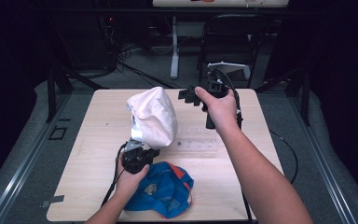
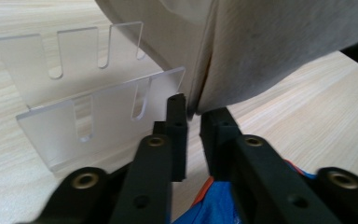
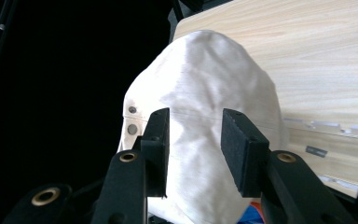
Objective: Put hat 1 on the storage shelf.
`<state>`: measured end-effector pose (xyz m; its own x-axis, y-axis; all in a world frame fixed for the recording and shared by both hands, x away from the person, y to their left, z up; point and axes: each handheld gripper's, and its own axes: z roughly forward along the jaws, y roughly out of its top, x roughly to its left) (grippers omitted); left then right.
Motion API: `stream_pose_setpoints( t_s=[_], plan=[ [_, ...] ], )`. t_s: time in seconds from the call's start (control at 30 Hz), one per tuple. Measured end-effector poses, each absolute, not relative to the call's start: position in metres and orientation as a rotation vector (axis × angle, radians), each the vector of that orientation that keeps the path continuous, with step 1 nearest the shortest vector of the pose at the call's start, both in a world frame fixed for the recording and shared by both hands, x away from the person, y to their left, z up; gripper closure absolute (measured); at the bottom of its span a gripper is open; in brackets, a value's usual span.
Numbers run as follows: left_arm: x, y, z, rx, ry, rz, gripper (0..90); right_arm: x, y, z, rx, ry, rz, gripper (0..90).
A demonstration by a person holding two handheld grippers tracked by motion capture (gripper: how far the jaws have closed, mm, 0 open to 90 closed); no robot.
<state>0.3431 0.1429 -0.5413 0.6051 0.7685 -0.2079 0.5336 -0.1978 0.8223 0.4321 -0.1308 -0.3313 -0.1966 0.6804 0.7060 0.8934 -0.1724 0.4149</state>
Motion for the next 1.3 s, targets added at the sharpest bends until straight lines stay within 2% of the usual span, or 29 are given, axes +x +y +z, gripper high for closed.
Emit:
stream_pose_setpoints(
  t_s=[0.07,0.4,0.8,1.3],
  plan=[
    [0.341,0.145,-0.543,1.846,1.066,0.29,71.3,0.43,-0.133,-0.33,-1.819,-1.868,-1.299,62.9],
    [0.324,0.163,-0.542,1.803,1.151,0.285,57.5,0.416,-0.147,-0.328,-1.823,-1.942,-1.293,63.0],
    [0.3,0.197,-0.535,1.841,1.163,0.365,51.9,0.38,-0.182,-0.345,-1.838,-2.043,-1.263,62.0],
    [0.296,0.216,-0.544,1.822,1.189,0.338,51.8,0.345,-0.19,-0.389,-1.8,-2.143,-1.217,58.0]
  ],
)
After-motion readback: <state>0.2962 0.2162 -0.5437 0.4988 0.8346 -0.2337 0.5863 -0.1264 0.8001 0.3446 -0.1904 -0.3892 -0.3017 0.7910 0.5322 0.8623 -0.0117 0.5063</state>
